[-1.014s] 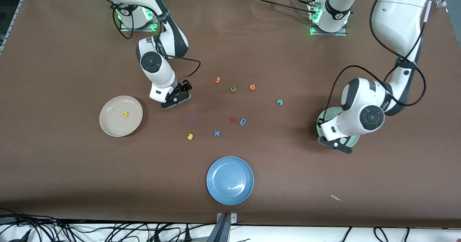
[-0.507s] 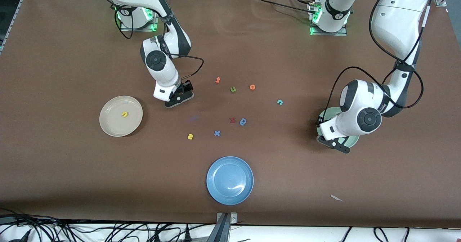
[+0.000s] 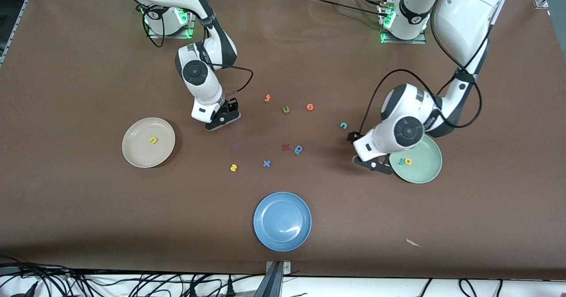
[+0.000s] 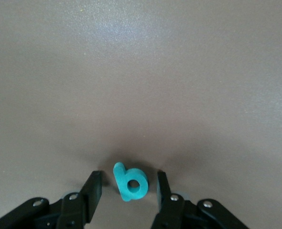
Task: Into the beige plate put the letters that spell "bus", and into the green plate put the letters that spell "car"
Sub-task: 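Release the r on the green plate while the right gripper grasps the b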
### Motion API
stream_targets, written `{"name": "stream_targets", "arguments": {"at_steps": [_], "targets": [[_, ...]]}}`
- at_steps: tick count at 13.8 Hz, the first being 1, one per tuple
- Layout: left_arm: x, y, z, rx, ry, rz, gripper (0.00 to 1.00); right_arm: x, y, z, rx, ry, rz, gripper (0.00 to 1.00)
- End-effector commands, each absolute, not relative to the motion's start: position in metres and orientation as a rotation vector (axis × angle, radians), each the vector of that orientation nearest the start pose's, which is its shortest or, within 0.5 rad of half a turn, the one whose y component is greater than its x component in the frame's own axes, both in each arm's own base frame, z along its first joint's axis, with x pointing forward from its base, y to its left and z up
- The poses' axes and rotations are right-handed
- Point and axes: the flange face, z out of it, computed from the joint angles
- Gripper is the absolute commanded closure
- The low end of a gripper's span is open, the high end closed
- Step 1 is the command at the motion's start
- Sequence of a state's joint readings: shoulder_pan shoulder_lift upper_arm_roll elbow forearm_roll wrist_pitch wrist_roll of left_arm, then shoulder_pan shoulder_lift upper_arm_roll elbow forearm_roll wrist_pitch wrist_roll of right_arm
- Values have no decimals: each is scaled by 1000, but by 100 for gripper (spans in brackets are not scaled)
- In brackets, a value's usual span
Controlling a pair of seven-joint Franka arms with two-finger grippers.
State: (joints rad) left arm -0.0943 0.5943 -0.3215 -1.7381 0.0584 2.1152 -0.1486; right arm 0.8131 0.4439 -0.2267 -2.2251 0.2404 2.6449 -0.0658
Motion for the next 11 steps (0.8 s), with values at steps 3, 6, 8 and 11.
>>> {"name": "stream_targets", "arguments": {"at_steps": [3,6,8,11], "targets": [[547,-259,232,-3162,397,281,0,456,295,176,-3046,-693,-5,60],[518,-265,207,-3177,432,221,0,456,296,174,-3047,-692,-9,65],[512,-266,201,-3183,443,195,3,456,296,173,-3053,-666,-9,70],[506,-273,193,-3102,529,164,36,456,298,173,-3052,-666,-21,88]]}}
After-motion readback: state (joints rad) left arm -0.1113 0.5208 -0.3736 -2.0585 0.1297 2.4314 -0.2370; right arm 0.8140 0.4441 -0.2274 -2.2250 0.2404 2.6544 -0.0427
